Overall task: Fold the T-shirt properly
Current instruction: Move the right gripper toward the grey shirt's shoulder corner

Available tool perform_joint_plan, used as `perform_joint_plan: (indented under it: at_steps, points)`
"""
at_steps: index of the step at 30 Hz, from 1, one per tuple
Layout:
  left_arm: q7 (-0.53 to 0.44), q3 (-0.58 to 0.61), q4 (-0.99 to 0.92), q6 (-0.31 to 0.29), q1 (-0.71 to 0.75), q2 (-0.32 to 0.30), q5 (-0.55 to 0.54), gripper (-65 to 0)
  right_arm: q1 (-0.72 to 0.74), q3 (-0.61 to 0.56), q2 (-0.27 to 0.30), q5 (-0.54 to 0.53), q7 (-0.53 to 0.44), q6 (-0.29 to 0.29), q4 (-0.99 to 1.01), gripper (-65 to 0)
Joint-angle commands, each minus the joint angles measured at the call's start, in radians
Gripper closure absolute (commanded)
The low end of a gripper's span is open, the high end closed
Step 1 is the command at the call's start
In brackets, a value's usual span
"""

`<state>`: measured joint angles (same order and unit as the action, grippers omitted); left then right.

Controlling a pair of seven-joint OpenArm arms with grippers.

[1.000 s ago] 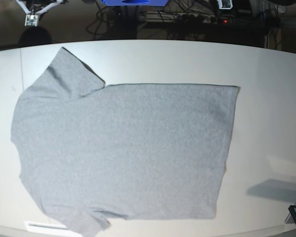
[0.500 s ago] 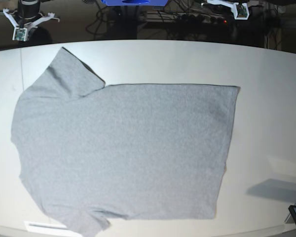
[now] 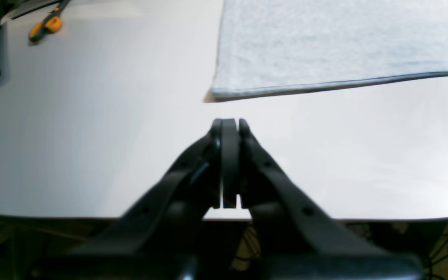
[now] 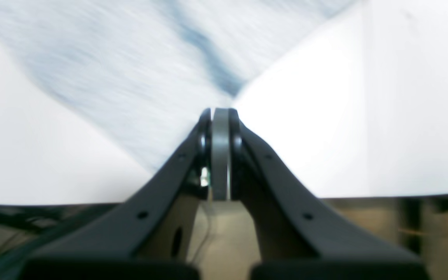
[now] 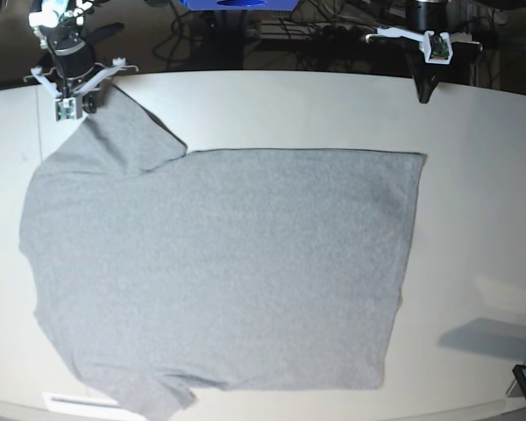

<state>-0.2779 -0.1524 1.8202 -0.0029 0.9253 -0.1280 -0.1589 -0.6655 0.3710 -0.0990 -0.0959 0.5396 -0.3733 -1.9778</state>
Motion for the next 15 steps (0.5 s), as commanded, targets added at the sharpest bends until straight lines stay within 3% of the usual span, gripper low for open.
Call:
perform_joint_plan:
  at_steps: [1,7,10,15]
  points:
    - [-0.027,-0.005,0.010,0.007,0.007,-0.005,-0.003,0.0,-0.007,0.029,0.006,-0.041,-0.009,-0.002,-0.025,0.0]
    - [0.035,-0.005,-0.018,0.007,-0.022,-0.005,-0.003,0.0,-0.015,0.153,0.023,-0.238,0.050,-0.020,-0.025,-1.0]
    - [0.099,-0.003,-0.018,0.007,-0.044,-0.005,-0.003,0.0,-0.024,0.174,0.061,-0.334,0.093,-0.095,-0.025,-8.7]
    - [0.104,-0.003,-0.014,0.007,-0.045,-0.005,-0.008,0.0,-0.030,0.285,0.080,-0.540,0.221,-0.206,-0.025,-26.1]
